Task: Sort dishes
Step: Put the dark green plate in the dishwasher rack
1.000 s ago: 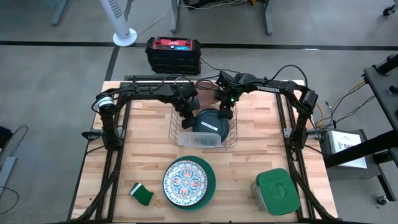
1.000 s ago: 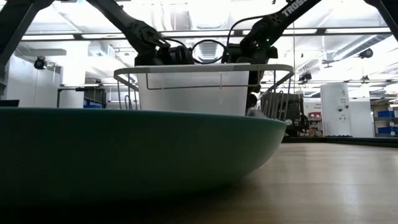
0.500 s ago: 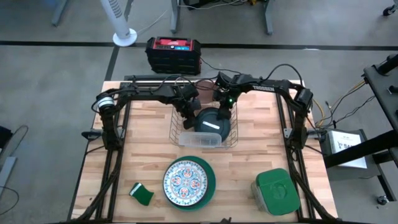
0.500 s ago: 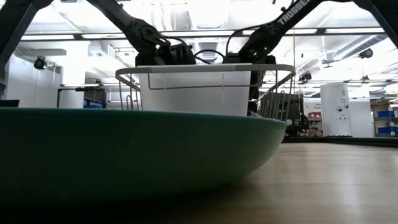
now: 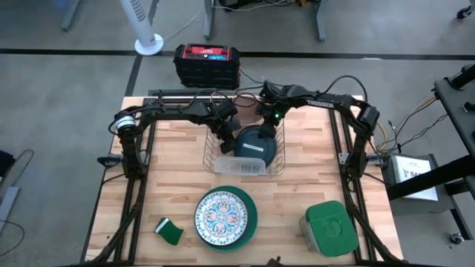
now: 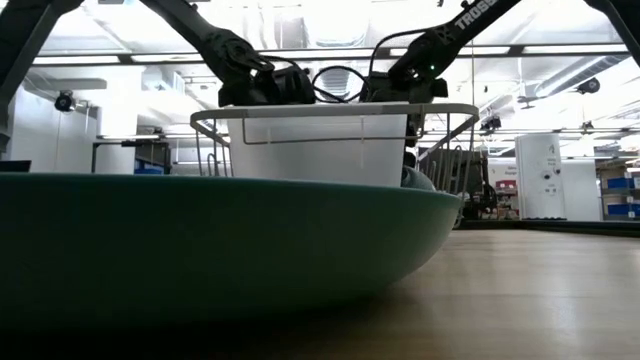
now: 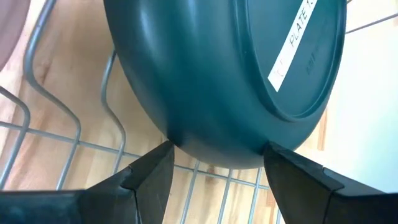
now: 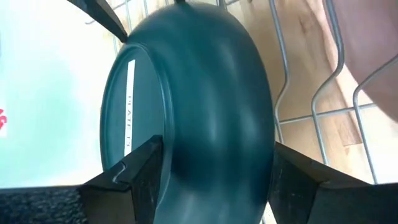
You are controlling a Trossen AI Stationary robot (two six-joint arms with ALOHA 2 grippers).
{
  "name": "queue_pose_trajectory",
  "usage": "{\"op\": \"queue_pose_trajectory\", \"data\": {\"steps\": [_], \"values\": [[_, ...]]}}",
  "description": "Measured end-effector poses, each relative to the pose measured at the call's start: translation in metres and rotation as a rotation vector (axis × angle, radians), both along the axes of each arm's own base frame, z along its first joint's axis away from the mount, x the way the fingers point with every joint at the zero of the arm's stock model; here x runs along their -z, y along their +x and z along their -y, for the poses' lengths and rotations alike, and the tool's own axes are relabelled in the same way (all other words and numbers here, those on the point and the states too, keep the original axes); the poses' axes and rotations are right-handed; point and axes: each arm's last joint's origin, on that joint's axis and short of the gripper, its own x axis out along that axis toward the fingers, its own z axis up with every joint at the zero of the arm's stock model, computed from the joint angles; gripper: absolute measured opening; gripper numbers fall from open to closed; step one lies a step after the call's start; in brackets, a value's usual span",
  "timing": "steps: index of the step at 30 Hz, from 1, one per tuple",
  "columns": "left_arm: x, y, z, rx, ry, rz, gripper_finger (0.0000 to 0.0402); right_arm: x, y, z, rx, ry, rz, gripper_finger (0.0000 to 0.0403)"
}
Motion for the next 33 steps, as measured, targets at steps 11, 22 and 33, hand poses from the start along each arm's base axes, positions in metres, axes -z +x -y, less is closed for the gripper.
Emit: {"op": "queue_pose_trajectory", "data": {"steps": [11, 22, 33], "values": [[-0.019, -0.005, 0.000, -0.017, 0.037, 0.037, 0.0232, -0.028, -0.004, -0.002, 0.003, -0.058, 0.070, 0.0210], [-0.036, -0.011, 0.003, -0.009, 0.050, 0.070, 0.0232, -0.062, -0.017, -0.008, 0.023, -0.151, 0.125, 0.0208], [-0.058, -0.017, 0.007, -0.013, 0.089, 0.136, 0.0232, -0.100, -0.035, -0.018, 0.042, -0.250, 0.208, 0.0111]]}}
